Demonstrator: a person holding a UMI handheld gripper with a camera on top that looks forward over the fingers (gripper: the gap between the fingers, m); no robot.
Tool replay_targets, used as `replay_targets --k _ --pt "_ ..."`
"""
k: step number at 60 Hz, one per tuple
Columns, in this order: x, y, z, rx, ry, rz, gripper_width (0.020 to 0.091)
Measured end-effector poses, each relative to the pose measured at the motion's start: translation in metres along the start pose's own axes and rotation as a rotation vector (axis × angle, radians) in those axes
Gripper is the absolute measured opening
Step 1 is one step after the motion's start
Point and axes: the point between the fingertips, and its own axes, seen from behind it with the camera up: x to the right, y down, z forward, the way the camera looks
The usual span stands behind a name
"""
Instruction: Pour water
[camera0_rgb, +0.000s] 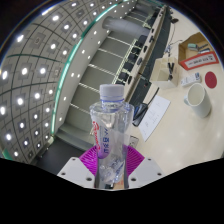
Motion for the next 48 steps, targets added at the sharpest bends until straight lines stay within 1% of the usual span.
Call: replay_targets --k 4,14,17,26,29,34,37,38,40,48 --pt "0.009 -0.025 0.004 0.003 -0.044 0.178 0.0329" --pt "0.045 -0.064 0.012 0.006 -0.13 0.586 0.0328" --pt "0.049 -0.069 0.011 -0.01 -0.159 0.701 0.0328" --pt "0.081 -0.081 0.017 -0.005 -0.173 0.91 0.0327" --pt "0.084 -0.087 0.013 -0.012 -0.201 0.968 0.0327" --pt "0.095 -0.089 0.021 -0.017 -0.214 1.034 0.0327" --pt "0.102 -0.087 0.023 -0.026 -0.195 1.042 0.0326" --pt "0.098 -0.087 0.013 -0.033 -0.195 1.047 0.0327" --pt "0.104 -0.089 0.022 -0.042 -0.186 1.036 0.0328" --pt "0.097 -0.08 0.018 -0.101 -0.136 0.874 0.0327"
